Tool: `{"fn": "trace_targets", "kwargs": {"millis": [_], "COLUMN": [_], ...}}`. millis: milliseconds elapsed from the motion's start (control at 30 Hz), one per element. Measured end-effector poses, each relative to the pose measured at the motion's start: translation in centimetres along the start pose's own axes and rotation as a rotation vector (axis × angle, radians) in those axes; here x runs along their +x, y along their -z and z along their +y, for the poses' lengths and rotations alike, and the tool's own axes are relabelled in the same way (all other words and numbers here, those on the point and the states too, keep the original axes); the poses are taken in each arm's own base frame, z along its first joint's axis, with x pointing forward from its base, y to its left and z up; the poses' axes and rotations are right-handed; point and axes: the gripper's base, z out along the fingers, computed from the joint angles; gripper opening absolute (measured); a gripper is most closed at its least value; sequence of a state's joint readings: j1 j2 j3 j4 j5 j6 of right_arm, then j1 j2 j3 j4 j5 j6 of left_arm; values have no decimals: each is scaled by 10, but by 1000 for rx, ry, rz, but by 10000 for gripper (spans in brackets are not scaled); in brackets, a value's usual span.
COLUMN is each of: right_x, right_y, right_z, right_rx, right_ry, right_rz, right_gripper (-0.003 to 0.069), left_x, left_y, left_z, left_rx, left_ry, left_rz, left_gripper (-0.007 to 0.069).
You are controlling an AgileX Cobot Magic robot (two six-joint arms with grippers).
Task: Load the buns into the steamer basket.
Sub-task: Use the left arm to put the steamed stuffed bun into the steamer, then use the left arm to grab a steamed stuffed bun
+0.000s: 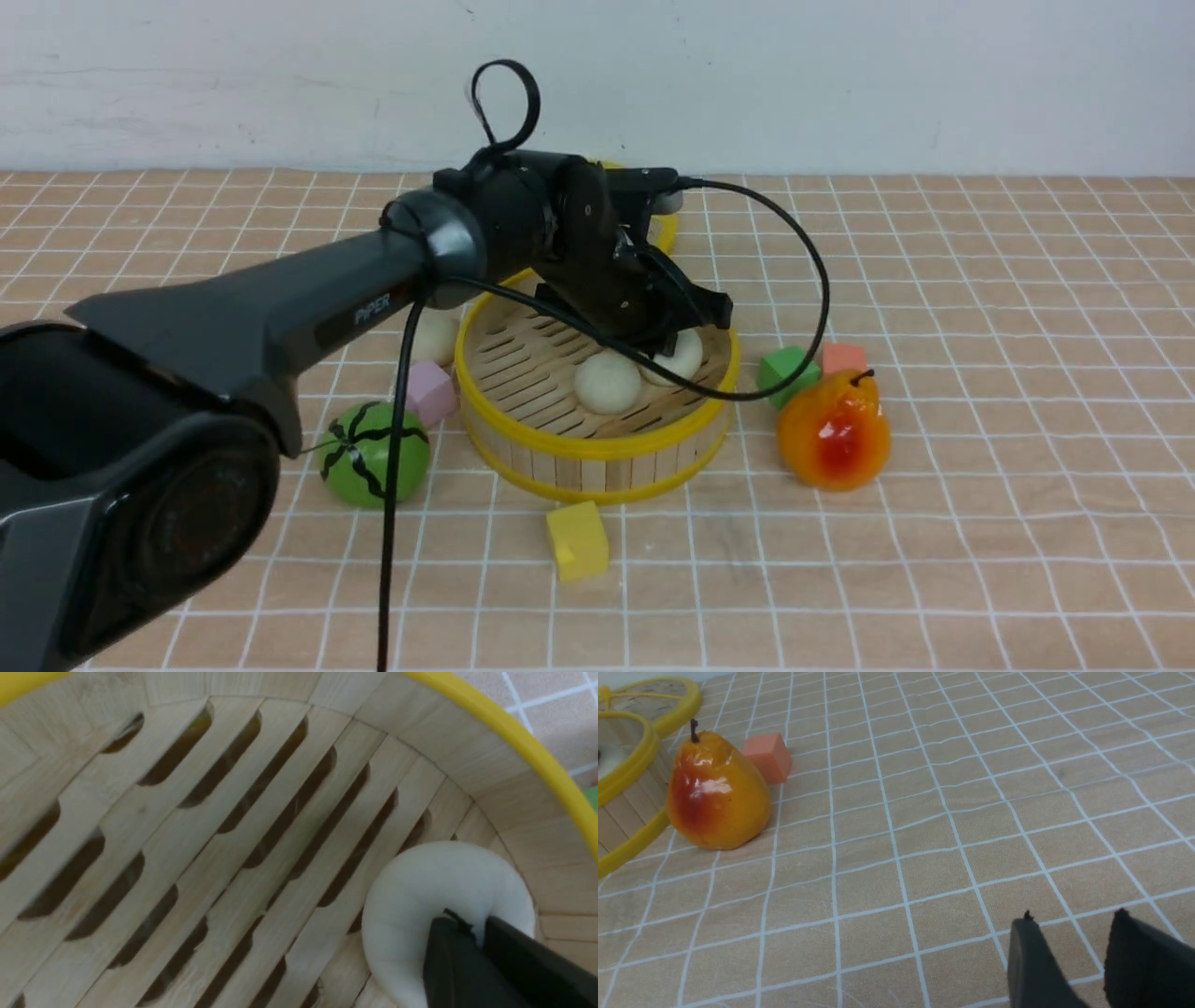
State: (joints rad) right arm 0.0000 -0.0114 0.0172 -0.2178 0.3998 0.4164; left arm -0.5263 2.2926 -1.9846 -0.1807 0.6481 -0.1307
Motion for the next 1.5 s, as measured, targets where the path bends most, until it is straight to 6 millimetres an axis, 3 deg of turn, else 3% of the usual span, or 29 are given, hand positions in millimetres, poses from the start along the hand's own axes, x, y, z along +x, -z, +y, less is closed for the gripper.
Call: {"fn": "trace_targets", "kwargs": {"millis": [167, 233, 300, 433, 500, 567, 700, 767, 800, 833, 933, 1267, 1500], "right_x": [0, 0, 0, 0, 0, 0, 0, 0, 0, 0, 0, 0, 0], "right_y": [0, 0, 0, 0, 0, 0, 0, 0, 0, 0, 0, 0, 0], "right_z": [0, 0, 0, 0, 0, 0, 0, 0, 0, 0, 0, 0, 0], "right_rx": [0, 0, 0, 0, 0, 0, 0, 0, 0, 0, 0, 0, 0], "right_ry": [0, 0, 0, 0, 0, 0, 0, 0, 0, 0, 0, 0, 0], "right_rz": [0, 0, 0, 0, 0, 0, 0, 0, 0, 0, 0, 0, 0], "right_gripper": [241, 241, 241, 241, 241, 241, 241, 241, 241, 241, 241, 241, 241], "left_x": [-3, -7, -11, -31, -43, -48, -48, -45, -43, -41, -35, -19, -10], "left_y": [6, 17, 25, 66, 94, 106, 113, 112, 111, 109, 99, 52, 32], "left_z": [-1, -3, -4, 0, 18, 37, 86, 103, 125, 136, 156, 172, 176], "left_rx": [-1, -6, -10, -42, -92, -137, -228, -253, -285, -295, -305, -286, -272], "left_ry": [-1, -7, -9, -24, -15, 12, 110, 150, 197, 223, 271, 312, 336], "left_rz": [-5, -14, -25, -103, -142, -140, -84, -56, -34, -20, 8, 48, 70], "left_gripper": [216, 301, 333, 409, 421, 421, 411, 404, 392, 385, 363, 331, 321]}}
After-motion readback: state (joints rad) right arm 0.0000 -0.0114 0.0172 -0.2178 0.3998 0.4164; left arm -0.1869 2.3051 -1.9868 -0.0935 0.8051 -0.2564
